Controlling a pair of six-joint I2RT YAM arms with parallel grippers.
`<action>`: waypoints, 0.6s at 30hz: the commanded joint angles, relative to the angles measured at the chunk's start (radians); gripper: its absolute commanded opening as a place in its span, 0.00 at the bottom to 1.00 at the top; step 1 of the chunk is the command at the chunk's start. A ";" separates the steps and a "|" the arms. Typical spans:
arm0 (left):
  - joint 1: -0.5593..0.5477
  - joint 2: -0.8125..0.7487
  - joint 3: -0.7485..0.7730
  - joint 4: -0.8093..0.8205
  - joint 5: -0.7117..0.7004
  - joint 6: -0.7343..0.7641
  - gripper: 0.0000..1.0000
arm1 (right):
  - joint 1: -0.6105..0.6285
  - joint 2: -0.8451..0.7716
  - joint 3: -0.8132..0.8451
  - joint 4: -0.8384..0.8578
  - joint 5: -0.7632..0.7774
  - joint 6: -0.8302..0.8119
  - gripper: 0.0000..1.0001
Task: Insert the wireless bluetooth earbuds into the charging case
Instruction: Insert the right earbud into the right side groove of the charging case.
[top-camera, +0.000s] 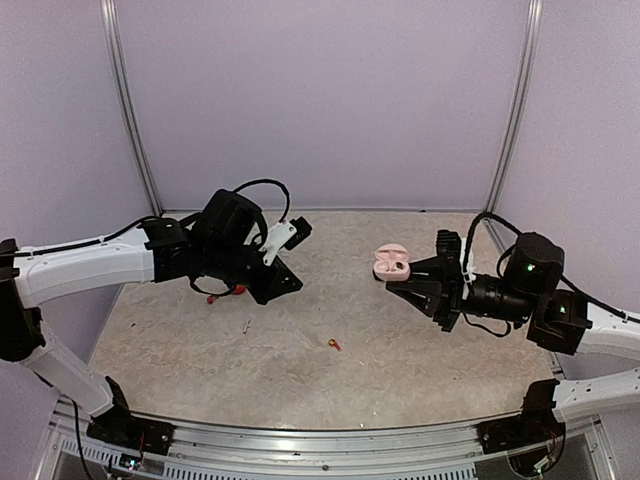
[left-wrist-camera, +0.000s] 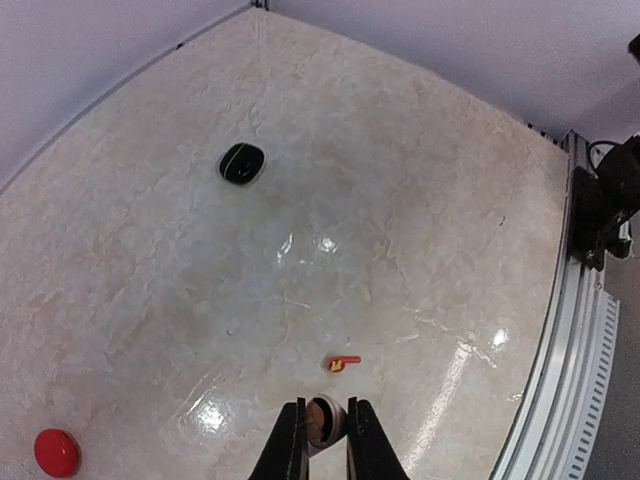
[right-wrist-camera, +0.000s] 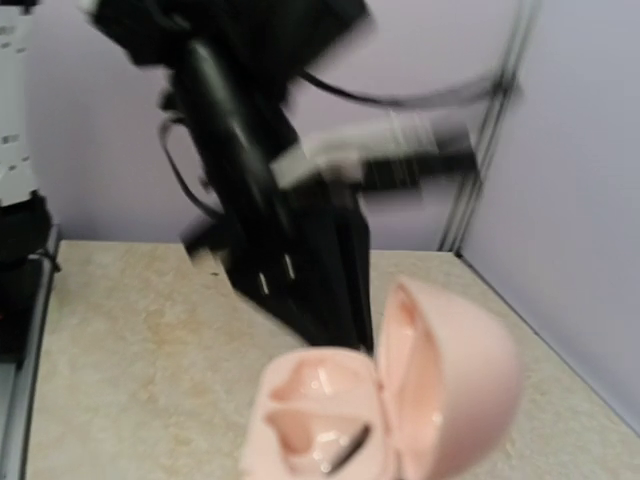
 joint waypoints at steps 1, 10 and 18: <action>-0.010 -0.158 -0.071 0.280 0.113 -0.102 0.09 | 0.008 0.019 -0.019 0.133 0.046 0.031 0.00; -0.084 -0.282 -0.128 0.588 0.093 -0.253 0.09 | 0.012 0.061 -0.077 0.345 0.078 -0.049 0.00; -0.159 -0.268 -0.170 0.850 0.063 -0.360 0.09 | 0.018 0.154 -0.083 0.530 0.164 -0.091 0.00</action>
